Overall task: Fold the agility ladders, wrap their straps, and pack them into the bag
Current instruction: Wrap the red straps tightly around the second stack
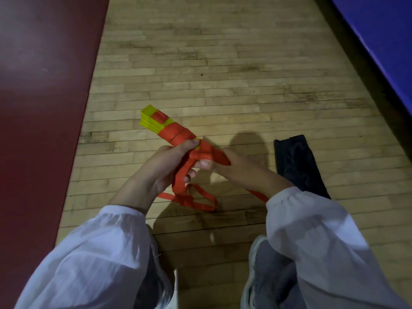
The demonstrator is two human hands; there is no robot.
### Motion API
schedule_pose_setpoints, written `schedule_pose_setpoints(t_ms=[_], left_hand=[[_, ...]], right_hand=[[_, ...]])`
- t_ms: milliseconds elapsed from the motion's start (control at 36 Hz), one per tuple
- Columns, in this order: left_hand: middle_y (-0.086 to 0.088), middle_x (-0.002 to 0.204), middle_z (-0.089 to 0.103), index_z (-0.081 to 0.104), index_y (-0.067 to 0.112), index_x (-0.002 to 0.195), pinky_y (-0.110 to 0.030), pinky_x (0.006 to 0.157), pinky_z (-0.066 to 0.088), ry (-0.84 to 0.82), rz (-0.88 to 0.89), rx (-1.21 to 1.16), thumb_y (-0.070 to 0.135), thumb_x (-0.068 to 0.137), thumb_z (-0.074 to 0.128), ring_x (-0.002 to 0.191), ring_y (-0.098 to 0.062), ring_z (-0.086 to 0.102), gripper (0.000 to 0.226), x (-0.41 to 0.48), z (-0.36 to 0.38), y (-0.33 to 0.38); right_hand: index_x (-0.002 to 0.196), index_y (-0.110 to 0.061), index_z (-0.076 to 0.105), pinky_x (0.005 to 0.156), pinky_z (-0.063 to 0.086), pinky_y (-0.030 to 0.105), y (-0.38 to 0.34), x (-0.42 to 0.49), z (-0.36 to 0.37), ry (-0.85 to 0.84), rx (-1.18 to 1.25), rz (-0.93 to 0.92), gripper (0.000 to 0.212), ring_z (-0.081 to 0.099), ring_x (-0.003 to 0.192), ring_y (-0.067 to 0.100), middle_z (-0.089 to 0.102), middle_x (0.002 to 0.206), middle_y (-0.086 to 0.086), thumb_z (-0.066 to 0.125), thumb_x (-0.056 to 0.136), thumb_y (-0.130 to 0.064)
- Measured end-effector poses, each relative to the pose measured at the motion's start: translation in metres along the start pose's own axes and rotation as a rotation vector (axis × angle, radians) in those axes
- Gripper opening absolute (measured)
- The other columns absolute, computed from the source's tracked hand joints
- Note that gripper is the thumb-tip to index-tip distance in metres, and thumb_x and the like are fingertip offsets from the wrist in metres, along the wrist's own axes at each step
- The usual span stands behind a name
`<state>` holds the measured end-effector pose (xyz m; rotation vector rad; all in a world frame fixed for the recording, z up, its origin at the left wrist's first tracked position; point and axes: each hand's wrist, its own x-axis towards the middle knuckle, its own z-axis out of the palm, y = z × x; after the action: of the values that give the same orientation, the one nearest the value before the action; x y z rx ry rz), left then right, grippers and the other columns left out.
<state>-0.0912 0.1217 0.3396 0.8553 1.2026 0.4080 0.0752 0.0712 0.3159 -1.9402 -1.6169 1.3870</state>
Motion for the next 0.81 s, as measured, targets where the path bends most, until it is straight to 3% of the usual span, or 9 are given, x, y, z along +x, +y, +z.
schedule_pose_setpoints(t_ms=[56,139,250,333,417,500,583,722,806], left_hand=[[-0.003,0.053,0.062,0.058,0.003,0.091,-0.018,0.036,0.038,0.008,0.025,-0.005,0.025,0.095,0.056,0.038,-0.014,0.05,0.022,-0.001,0.001,0.0],[-0.007,0.06,0.068,0.061,0.003,0.087,-0.018,0.036,0.037,-0.015,0.066,0.016,0.023,0.095,0.054,0.037,-0.014,0.049,0.022,-0.004,0.001,0.002],[-0.018,0.077,0.071,0.064,0.002,0.088,-0.018,0.036,0.037,-0.093,0.115,0.031,0.022,0.094,0.05,0.038,-0.016,0.048,0.025,-0.005,0.002,0.004],[-0.02,0.08,0.067,0.065,-0.001,0.088,-0.018,0.038,0.036,-0.142,0.161,0.032,0.022,0.092,0.049,0.037,-0.017,0.047,0.029,-0.007,0.005,0.005],[-0.021,0.081,0.067,0.064,-0.006,0.095,-0.02,0.04,0.035,-0.144,0.201,0.055,0.023,0.091,0.05,0.038,-0.016,0.046,0.033,-0.009,0.004,0.006],[-0.013,0.07,0.067,0.064,0.001,0.083,-0.02,0.039,0.036,-0.166,0.198,0.059,0.022,0.091,0.05,0.038,-0.016,0.047,0.027,-0.011,0.003,0.008],[-0.003,0.055,0.063,0.062,0.004,0.081,-0.018,0.037,0.037,-0.203,0.161,0.064,0.023,0.093,0.049,0.037,-0.013,0.049,0.026,-0.013,0.002,0.009],[-0.008,0.074,0.068,0.066,0.007,0.092,-0.02,0.04,0.043,-0.175,0.172,0.049,0.048,0.09,0.05,0.046,-0.016,0.054,0.045,-0.008,0.002,0.006],[-0.007,0.075,0.068,0.066,0.007,0.096,-0.022,0.042,0.043,-0.145,0.21,0.05,0.065,0.083,0.039,0.048,-0.018,0.055,0.065,-0.003,0.005,0.002]], right_hand=[[0.119,-0.025,0.057,0.09,0.052,0.046,0.001,0.001,0.0,-0.016,0.0,0.005,0.083,0.064,0.099,0.019,0.065,0.114,0.0,0.046,0.067,-0.089],[0.118,-0.029,0.061,0.087,0.053,0.034,-0.002,-0.002,-0.005,-0.041,0.072,-0.012,0.084,0.065,0.096,0.012,0.068,0.108,-0.003,0.039,0.067,-0.091],[0.096,-0.019,0.069,0.062,0.044,0.021,-0.005,-0.011,-0.024,0.005,0.145,0.018,0.075,0.062,0.062,0.003,0.067,0.075,-0.004,0.029,0.073,-0.079],[0.086,-0.02,0.069,0.066,0.048,0.024,-0.003,-0.015,-0.033,0.0,0.173,0.044,0.067,0.067,0.062,0.008,0.071,0.073,-0.001,0.038,0.069,-0.078],[0.099,-0.019,0.066,0.072,0.057,0.033,-0.004,-0.016,-0.03,-0.127,0.267,0.064,0.061,0.072,0.073,0.02,0.074,0.079,0.005,0.054,0.067,-0.069],[0.106,-0.012,0.062,0.064,0.056,0.031,-0.008,-0.017,-0.028,-0.213,0.333,0.075,0.059,0.07,0.067,0.023,0.073,0.076,0.01,0.063,0.067,-0.058],[0.107,-0.004,0.06,0.063,0.054,0.032,-0.01,-0.018,-0.028,-0.225,0.358,0.095,0.069,0.066,0.061,0.025,0.07,0.072,0.016,0.068,0.065,-0.058],[0.087,-0.009,0.062,0.057,0.053,0.027,-0.012,-0.017,-0.026,-0.141,0.354,0.071,0.052,0.063,0.059,0.022,0.066,0.066,0.013,0.067,0.07,-0.057],[0.088,-0.008,0.064,0.061,0.055,0.028,-0.012,-0.017,-0.026,-0.123,0.331,0.073,0.05,0.065,0.062,0.023,0.068,0.069,0.014,0.067,0.076,-0.056]])
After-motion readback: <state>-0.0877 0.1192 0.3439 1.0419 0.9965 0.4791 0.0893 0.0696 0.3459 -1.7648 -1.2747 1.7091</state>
